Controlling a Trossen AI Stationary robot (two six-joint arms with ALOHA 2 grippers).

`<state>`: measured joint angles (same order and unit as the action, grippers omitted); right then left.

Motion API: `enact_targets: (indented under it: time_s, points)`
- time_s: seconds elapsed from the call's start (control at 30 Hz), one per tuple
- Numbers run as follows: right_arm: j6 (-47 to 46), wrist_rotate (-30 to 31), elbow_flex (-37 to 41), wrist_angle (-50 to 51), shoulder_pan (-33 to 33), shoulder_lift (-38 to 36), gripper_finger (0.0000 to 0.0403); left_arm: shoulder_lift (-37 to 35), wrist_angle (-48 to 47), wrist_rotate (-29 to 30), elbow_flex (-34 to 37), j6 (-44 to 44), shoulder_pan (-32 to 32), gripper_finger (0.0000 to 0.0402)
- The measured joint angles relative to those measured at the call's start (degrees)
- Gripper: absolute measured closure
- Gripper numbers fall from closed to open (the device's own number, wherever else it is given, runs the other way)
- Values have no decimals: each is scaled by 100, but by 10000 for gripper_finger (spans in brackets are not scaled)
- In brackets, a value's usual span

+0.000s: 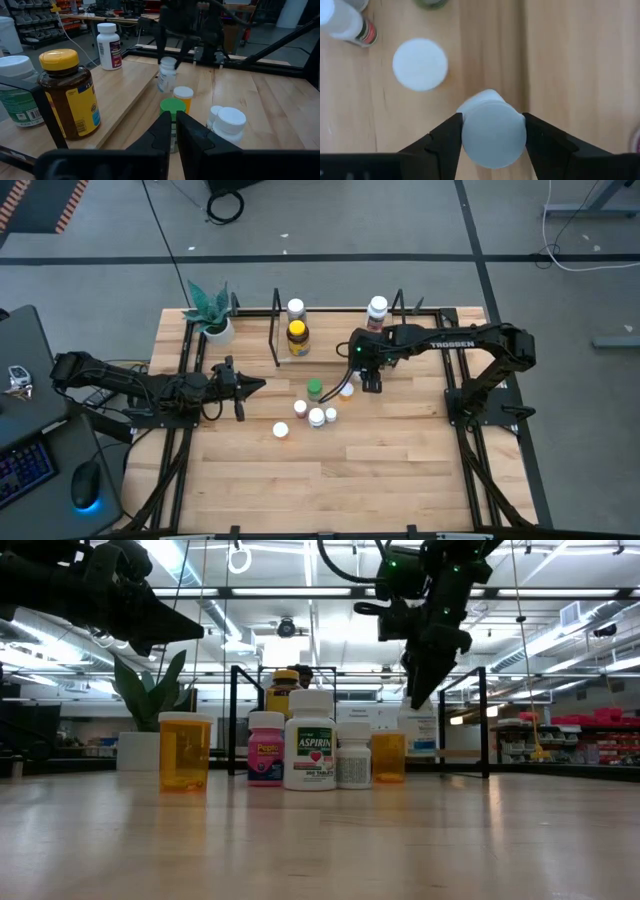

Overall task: Pick and place medicine bottles onto shelf by color
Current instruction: Put the white and blue medicine bottle on the shelf

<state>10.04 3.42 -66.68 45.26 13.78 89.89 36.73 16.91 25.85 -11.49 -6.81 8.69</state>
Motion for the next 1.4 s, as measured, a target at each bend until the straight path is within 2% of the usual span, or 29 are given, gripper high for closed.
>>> enact_targets:
  time_s: [0.43,0.83,1.4]
  points:
    - [-94,-2,-622,96,446,-2,198,1,-1,-2,0,-3,-1,374]
    - [-558,-35,-592,-413,947,-2,198,0,0,0,0,1,-1,373]
    - [-1340,-55,-550,-275,1251,353,197,1,-2,-1,0,1,-1,372]
